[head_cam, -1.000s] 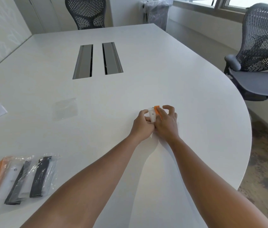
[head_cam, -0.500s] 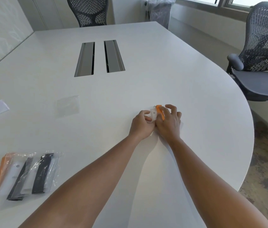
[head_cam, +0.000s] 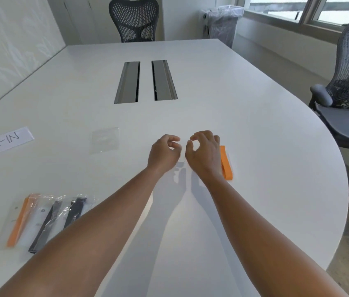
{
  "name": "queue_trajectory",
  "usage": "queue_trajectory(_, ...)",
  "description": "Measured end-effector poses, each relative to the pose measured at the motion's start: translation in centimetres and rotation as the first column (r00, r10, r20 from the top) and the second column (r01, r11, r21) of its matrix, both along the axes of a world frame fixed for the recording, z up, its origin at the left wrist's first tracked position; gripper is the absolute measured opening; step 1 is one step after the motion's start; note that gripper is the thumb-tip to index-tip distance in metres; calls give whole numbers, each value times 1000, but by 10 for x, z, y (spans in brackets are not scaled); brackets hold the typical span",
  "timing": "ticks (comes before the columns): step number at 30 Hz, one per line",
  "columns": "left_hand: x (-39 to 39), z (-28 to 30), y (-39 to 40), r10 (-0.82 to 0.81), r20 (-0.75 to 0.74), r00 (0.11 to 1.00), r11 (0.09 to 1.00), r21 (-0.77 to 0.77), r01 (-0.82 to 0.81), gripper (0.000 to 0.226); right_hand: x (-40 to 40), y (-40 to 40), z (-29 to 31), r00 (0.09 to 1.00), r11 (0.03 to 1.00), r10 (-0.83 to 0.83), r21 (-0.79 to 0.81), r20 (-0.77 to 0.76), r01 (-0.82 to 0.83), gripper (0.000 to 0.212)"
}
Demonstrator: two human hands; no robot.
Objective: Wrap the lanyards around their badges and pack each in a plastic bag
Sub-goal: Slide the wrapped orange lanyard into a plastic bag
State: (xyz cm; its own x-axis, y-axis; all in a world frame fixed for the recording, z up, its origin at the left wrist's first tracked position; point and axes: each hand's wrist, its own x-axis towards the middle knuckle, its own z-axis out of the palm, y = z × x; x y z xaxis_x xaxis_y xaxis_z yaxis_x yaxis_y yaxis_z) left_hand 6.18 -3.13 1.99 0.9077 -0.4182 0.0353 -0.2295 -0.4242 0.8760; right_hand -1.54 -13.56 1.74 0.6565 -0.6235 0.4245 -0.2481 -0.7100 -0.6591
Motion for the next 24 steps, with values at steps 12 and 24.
queue_trajectory(12,77,9,97,439,-31,898,896,91,-435,24,86,84,-3,866,918,395,94,-308,-385,40)
queue_trajectory(24,150,-21,164,628,-70,775,711,456,-535,65,146,136,-29,596,790,457,-6,-661,-613,58)
